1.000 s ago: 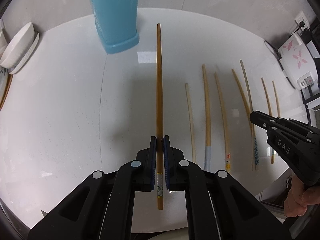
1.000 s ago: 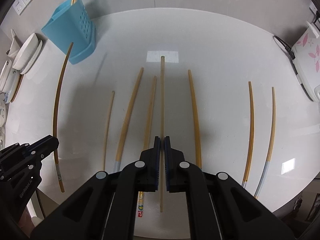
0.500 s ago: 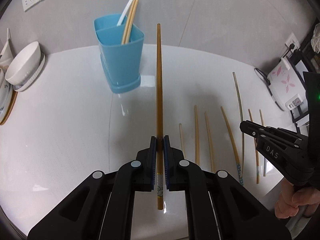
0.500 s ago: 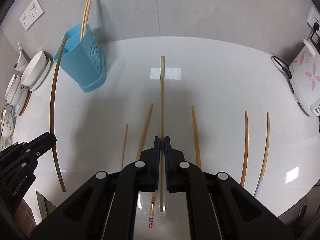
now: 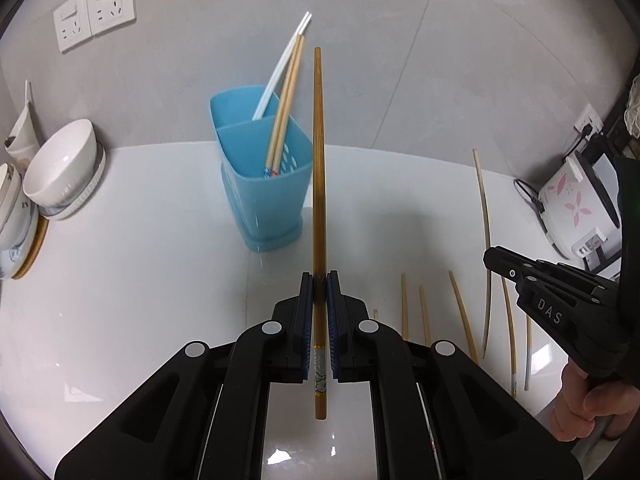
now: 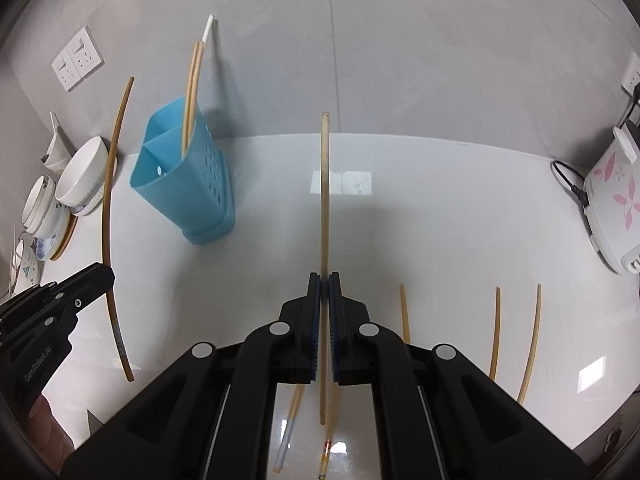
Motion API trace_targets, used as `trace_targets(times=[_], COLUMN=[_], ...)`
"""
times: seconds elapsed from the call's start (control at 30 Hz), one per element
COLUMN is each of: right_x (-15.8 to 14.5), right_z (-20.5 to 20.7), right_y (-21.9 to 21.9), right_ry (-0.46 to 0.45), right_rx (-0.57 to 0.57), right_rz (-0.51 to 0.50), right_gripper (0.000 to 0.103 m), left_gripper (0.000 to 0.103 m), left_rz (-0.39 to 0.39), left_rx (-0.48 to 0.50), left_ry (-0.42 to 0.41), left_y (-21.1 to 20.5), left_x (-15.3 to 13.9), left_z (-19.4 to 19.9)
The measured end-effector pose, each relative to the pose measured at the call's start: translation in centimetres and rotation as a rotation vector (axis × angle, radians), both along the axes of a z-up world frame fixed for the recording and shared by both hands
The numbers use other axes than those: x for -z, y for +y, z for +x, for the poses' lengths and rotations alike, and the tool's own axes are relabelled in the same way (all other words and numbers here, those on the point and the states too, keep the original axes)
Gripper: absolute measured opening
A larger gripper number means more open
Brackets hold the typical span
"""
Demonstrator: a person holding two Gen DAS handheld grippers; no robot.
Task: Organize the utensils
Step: 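Carry both held chopsticks up toward the blue holder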
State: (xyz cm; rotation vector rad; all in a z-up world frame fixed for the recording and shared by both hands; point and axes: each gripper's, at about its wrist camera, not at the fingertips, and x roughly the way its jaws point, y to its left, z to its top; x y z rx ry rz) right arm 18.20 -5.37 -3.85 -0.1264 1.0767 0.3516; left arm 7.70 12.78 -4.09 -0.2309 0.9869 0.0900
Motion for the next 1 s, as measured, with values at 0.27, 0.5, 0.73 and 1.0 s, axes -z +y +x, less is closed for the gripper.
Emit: trace_targets(times=[0.27,0.5,0.73,1.0], right_x=[-1.4,-2.5,-3.1,-4.2], right_z=[1.7,3.1,4.6,6.3], right_y=[2.0,3.9,5.3,6.7], right_ry=[-0.046,-0.080,-0.107,-0.169], right_rx=[-0.030,-0.056,-0.083,-0.116], right_rz=[0.048,0.069,0.118,0.199], right_gripper=[0.003,0.003,0.003,0.003], left_gripper=[0.006,0.006,0.006,0.006], left_rz=[-0.011,-0.016,-0.019,-0.044], left_rx=[-0.022,-0.032,-0.043,-0.044], left_ry=[-0.061,-0.105,-0.168,-0.325], left_y=[1.6,2.9,4.7,6.7], left_x=[-1.5,-2.8,-4.0,-5.7], left_z=[1.6,3.4,5.3,7.4])
